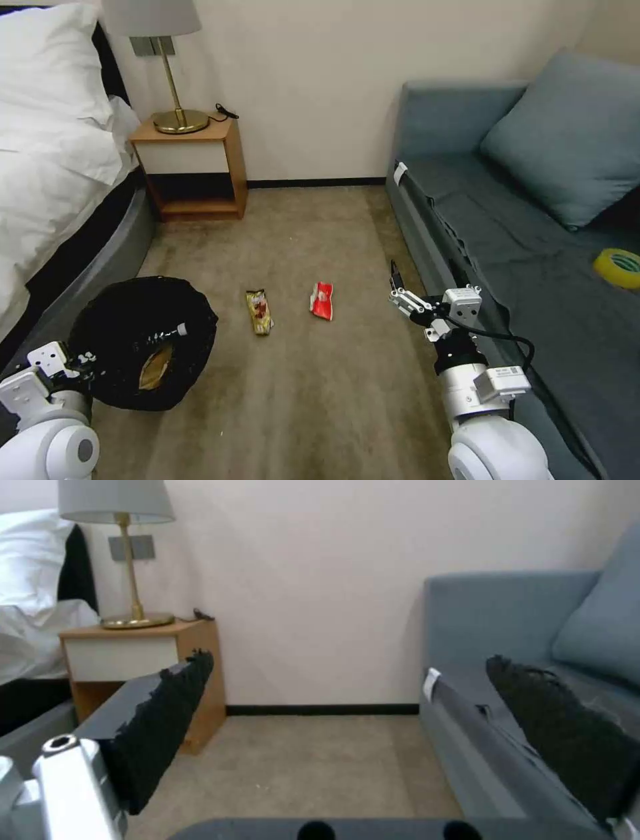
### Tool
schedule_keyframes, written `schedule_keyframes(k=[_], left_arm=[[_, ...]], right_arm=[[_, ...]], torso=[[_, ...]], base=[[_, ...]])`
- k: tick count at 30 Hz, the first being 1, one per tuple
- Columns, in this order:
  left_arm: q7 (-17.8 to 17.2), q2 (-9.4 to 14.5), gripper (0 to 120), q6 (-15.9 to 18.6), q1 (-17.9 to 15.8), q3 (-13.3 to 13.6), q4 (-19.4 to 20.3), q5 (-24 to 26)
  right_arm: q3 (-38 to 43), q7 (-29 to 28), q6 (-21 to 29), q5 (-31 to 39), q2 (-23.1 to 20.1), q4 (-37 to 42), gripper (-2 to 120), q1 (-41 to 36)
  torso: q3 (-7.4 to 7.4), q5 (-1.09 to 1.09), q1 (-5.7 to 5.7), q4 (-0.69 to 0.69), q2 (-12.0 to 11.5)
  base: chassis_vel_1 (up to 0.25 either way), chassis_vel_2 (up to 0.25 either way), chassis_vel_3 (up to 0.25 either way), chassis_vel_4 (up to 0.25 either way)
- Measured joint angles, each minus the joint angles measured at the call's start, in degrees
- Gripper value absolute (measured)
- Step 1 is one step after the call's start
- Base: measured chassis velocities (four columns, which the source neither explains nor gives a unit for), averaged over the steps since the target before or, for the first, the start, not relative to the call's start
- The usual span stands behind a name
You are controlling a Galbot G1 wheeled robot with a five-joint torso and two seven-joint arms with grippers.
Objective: Pick up the trash bin, then pick up the garbage on the floor and place it into the trash bin.
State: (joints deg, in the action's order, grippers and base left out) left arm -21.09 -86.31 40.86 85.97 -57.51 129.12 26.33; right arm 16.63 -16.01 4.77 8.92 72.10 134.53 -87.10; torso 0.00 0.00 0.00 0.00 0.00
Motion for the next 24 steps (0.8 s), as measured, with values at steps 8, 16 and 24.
schedule_keyframes(k=[8, 16, 24], left_arm=[[-0.1, 0.0, 2, 0.1, -0.2, -0.1, 0.2, 0.1], [-0.1, 0.2, 2, 0.2, -0.5, -0.3, 0.2, 0.1], [-0.1, 0.4, 2, 0.2, -0.5, -0.2, -0.3, 0.1]], right_arm=[[-0.3, -0.2, 0.0, 0.2, -0.3, -0.1, 100, 0.2], [-0.7, -0.2, 0.0, 0.7, -0.6, -0.7, 100, 1.0], [-1.5, 0.6, -0.5, 1.6, -1.3, -2.5, 100, 2.9]], torso=[[0.00, 0.00, 0.00, 0.00, 0.0], [0.00, 0.00, 0.00, 0.00, 0.0], [0.00, 0.00, 0.01, 0.00, 0.0]], base=[[-0.205, 0.215, 0.212, -0.219], [-0.167, 0.167, 0.179, -0.172], [-0.070, 0.068, 0.072, -0.083]])
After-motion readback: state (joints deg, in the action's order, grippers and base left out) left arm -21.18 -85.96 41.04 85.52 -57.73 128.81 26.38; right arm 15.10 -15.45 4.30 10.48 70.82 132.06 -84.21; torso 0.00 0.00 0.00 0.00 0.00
